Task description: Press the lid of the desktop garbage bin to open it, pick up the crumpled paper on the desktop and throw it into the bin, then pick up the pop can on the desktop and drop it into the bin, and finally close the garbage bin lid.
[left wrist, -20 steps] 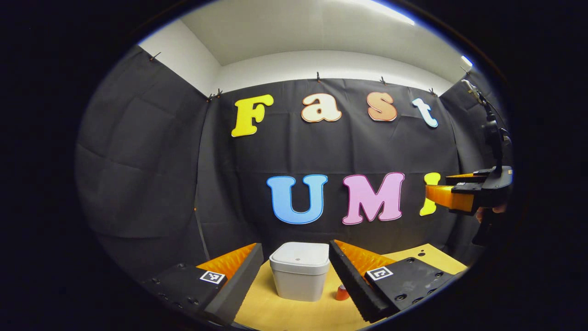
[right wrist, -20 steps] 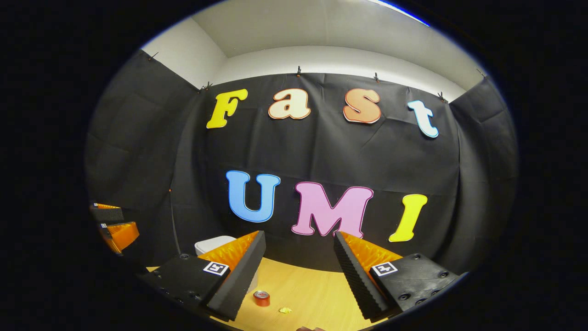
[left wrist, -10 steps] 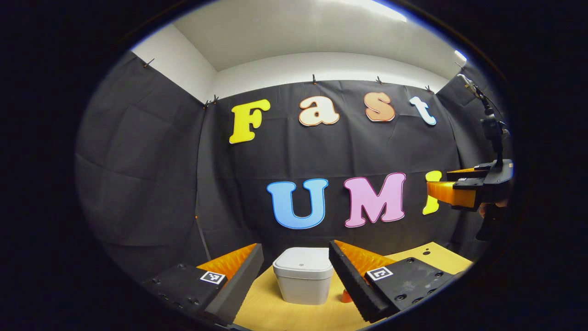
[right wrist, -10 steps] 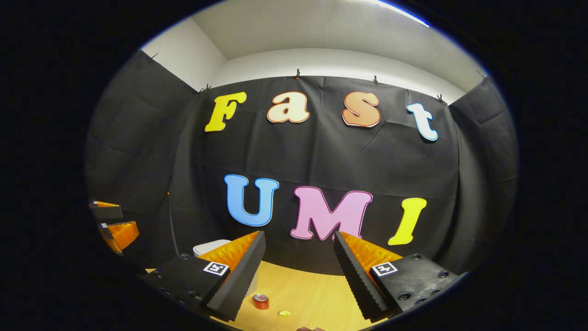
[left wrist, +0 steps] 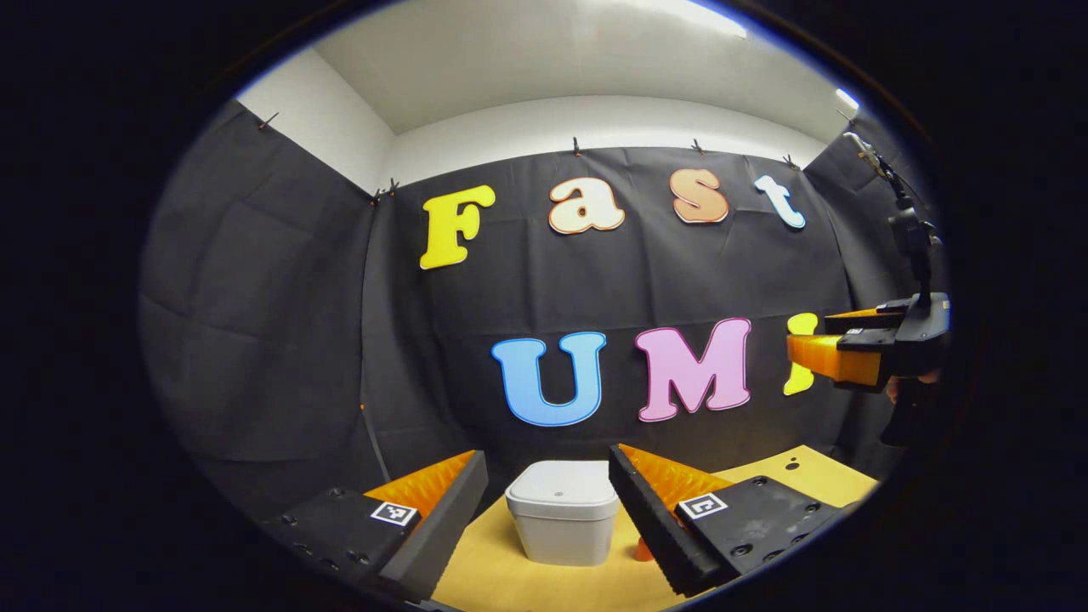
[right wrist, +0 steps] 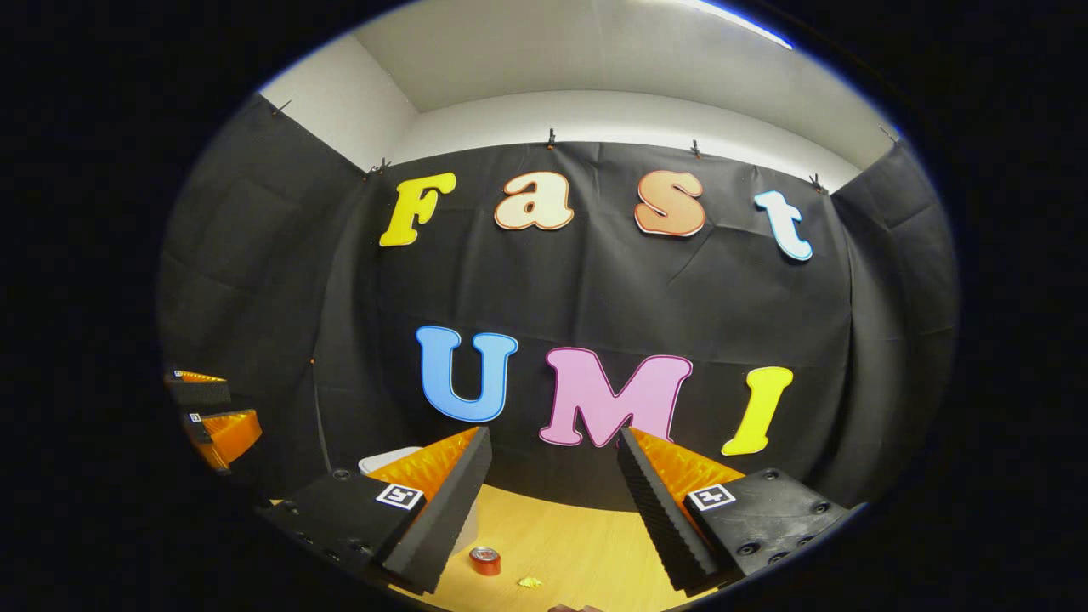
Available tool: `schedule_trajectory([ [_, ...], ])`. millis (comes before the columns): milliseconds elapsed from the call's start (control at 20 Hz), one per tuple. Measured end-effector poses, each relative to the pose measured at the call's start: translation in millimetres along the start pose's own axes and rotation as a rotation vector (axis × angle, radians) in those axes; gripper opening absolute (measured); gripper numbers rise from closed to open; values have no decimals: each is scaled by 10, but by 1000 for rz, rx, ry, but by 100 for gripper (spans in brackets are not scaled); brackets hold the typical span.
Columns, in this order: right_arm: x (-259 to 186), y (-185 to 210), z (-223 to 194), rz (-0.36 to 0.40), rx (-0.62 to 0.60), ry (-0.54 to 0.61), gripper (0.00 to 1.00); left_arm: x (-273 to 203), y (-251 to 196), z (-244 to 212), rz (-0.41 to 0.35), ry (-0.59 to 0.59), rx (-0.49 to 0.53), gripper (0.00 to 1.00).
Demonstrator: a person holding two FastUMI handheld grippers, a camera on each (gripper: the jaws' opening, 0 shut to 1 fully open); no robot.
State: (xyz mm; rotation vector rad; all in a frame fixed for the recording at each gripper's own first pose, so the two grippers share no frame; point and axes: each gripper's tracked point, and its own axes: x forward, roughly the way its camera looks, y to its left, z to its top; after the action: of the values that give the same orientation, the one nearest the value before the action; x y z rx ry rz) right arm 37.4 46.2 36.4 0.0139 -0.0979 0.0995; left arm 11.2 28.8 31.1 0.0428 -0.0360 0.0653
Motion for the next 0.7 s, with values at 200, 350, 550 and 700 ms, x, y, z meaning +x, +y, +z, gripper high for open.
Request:
schedule_trajectory([
  [200,19,71,-31,25,1,8,96,-10,-46,9,-2,0,-12,95],
  [350,52,76,2,30,-3,-3,96,-13,-53,37,-2,-7,-10,96],
  [550,76,106,-33,41,-5,3,96,-3,-57,-16,-5,6,-32,96],
  [700,109,122,-57,45,-7,11,96,30,-26,-89,1,21,-54,96],
])
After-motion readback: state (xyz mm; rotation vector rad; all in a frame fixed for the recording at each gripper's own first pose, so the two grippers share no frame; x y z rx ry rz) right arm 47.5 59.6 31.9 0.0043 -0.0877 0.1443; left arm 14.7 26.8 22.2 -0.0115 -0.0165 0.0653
